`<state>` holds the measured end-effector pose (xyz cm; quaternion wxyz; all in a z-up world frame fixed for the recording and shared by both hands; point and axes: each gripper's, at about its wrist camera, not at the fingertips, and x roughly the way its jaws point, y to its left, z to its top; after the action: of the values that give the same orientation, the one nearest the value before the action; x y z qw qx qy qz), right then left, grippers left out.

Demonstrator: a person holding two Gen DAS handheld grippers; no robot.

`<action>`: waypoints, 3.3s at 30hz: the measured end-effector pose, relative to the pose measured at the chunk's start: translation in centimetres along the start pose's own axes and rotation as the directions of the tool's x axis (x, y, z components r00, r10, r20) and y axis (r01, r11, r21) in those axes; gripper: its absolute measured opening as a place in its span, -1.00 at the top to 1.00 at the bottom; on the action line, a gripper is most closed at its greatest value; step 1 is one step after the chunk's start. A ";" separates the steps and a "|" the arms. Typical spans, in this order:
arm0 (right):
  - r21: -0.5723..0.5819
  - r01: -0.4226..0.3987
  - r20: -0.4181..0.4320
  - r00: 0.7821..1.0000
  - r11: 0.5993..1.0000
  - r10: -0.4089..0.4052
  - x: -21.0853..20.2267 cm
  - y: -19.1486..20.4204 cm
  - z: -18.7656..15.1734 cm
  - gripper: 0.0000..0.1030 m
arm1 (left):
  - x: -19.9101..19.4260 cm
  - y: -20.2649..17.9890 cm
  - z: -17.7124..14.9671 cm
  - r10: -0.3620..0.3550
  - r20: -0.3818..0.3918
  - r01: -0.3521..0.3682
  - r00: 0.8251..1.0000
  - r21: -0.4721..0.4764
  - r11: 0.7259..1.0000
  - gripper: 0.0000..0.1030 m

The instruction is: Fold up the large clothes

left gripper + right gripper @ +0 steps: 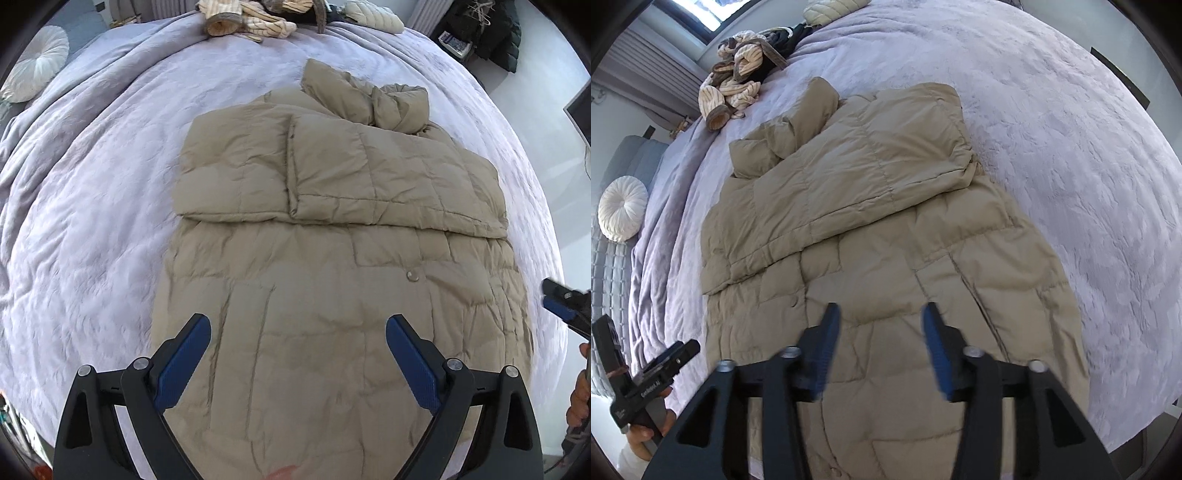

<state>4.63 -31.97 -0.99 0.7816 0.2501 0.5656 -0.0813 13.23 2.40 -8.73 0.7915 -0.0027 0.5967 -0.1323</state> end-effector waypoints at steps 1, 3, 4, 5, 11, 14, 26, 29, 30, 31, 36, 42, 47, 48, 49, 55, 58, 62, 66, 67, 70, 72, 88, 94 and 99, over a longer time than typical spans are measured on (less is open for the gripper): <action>0.009 0.001 0.020 1.000 1.000 -0.001 -0.5 0.1 -0.1 -0.70 | -0.2 0.2 -0.3 0.011 0.000 -0.011 1.000 -0.009 1.000 -0.98; 0.016 0.003 0.046 0.999 1.000 -0.004 -1.2 0.4 -0.4 -0.72 | -0.6 0.6 -0.7 0.022 0.002 -0.022 1.000 -0.021 1.000 -0.99; 0.018 0.006 0.052 0.999 1.000 -0.007 -1.5 0.6 -0.5 -0.73 | -0.8 0.8 -0.9 0.025 0.002 -0.024 1.000 -0.025 0.999 -0.99; 0.019 0.004 0.054 0.999 1.000 -0.005 -1.7 0.7 -0.6 -0.74 | -1.1 1.1 -1.1 0.026 0.001 -0.026 1.000 -0.028 0.999 -0.99; 0.035 0.018 0.075 0.997 0.999 -0.021 -2.9 1.4 -2.4 -0.75 | -2.1 2.4 -2.3 0.048 0.009 -0.048 0.999 -0.006 0.999 -0.99; 0.057 0.019 0.080 0.997 0.998 -0.023 -3.2 1.6 -3.7 -0.75 | -2.2 3.2 -2.9 0.063 0.009 -0.063 0.998 0.007 0.998 -0.99; 0.170 -0.065 -0.045 0.996 0.983 0.074 -2.1 0.3 -7.6 -0.75 | -2.2 8.9 -8.1 -0.002 -0.046 -0.003 0.999 -0.100 0.995 -0.99; 0.230 -0.131 -0.106 0.982 0.964 0.158 -1.1 -1.0 -8.8 -0.75 | -2.1 10.7 -10.9 0.002 -0.067 -0.014 0.998 -0.180 0.984 -0.99; 0.247 -0.143 -0.115 0.978 0.958 0.176 -0.9 -1.6 -9.3 -0.75 | -2.1 11.1 -11.8 -0.002 -0.075 -0.013 0.997 -0.201 0.979 -0.99; 0.263 -0.153 -0.120 0.975 0.953 0.189 -0.8 -2.2 -9.9 -0.75 | -2.2 11.4 -12.6 -0.007 -0.083 -0.012 0.997 -0.226 0.974 -0.99; 0.371 -0.185 -0.122 0.962 0.910 0.245 -1.0 -6.0 -13.0 -0.75 | -1.6 12.3 -17.4 -0.132 -0.105 0.081 0.986 -0.395 0.915 -0.99; 0.503 -0.202 -0.102 0.952 0.841 0.290 -1.1 -11.1 -16.0 -0.75 | 0.4 11.7 -20.4 -0.217 -0.126 0.127 0.968 -0.500 0.857 -0.99; 0.591 -0.222 -0.080 0.941 0.775 0.330 -0.1 -14.2 -18.1 -0.75 | 1.7 11.7 -21.8 -0.330 -0.111 0.208 0.938 -0.581 0.787 -0.99; 0.610 -0.232 -0.071 0.936 0.758 0.344 0.2 -14.6 -18.4 -0.75 | 2.2 11.7 -21.5 -0.361 -0.106 0.231 0.927 -0.596 0.769 -0.99; 0.631 -0.243 -0.062 0.931 0.737 0.360 0.7 -15.1 -18.7 -0.75 | 3.0 11.7 -21.7 -0.392 -0.103 0.251 0.914 -0.616 0.746 -0.99; 0.717 -0.258 -0.023 0.920 0.647 0.392 3.5 -17.0 -20.3 -0.75 | 5.4 11.0 -21.2 -0.409 -0.101 0.250 0.907 -0.653 0.715 -0.99; 0.737 -0.282 0.013 0.915 0.615 0.404 4.3 -17.2 -20.4 -0.75 | 5.9 10.3 -20.1 -0.413 -0.094 0.264 0.906 -0.637 0.724 -0.99; 0.750 -0.324 0.059 0.901 0.577 0.429 5.6 -17.3 -19.6 -0.76 | 6.7 9.8 -18.1 -0.417 -0.087 0.270 0.905 -0.639 0.720 -0.99; 0.763 -0.363 0.110 0.888 0.535 0.447 6.5 -16.8 -18.5 -0.76 | 6.5 9.9 -16.8 -0.434 -0.083 0.294 0.897 -0.620 0.727 -0.12; 0.765 -0.369 0.119 0.887 0.528 0.447 6.5 -16.5 -18.3 -0.75 | 6.4 10.0 -16.7 -0.445 -0.082 0.306 0.892 -0.614 0.728 0.33; 0.768 -0.356 0.115 0.895 0.533 0.431 6.5 -15.9 -18.0 -0.09 | 5.7 10.7 -15.8 -0.489 -0.065 0.367 0.870 -0.578 0.729 0.72; 0.773 -0.336 0.104 0.904 0.538 0.414 6.3 -15.8 -18.0 0.73 | 5.0 10.8 -15.0 -0.516 -0.057 0.404 0.855 -0.551 0.731 0.73; 0.515 -0.509 0.211 0.855 0.690 0.473 -1.3 -9.7 -8.0 0.82 | -4.5 11.8 -3.5 -0.567 0.113 0.565 0.816 -0.365 0.740 0.73; 0.368 -0.527 0.162 0.848 0.766 0.505 -1.9 -6.7 -0.1 0.82 | -5.7 11.8 2.6 -0.514 0.214 0.556 0.831 -0.351 0.753 0.73; 0.272 -0.505 0.101 0.862 0.819 0.497 -0.4 -3.7 6.9 0.82 | -3.7 11.5 8.0 -0.471 0.229 0.523 0.852 -0.355 0.775 0.73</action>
<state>8.85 -38.56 -0.10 0.7373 0.5004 0.4519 0.0418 22.19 13.11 -4.81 0.7463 -0.3323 0.5370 -0.2101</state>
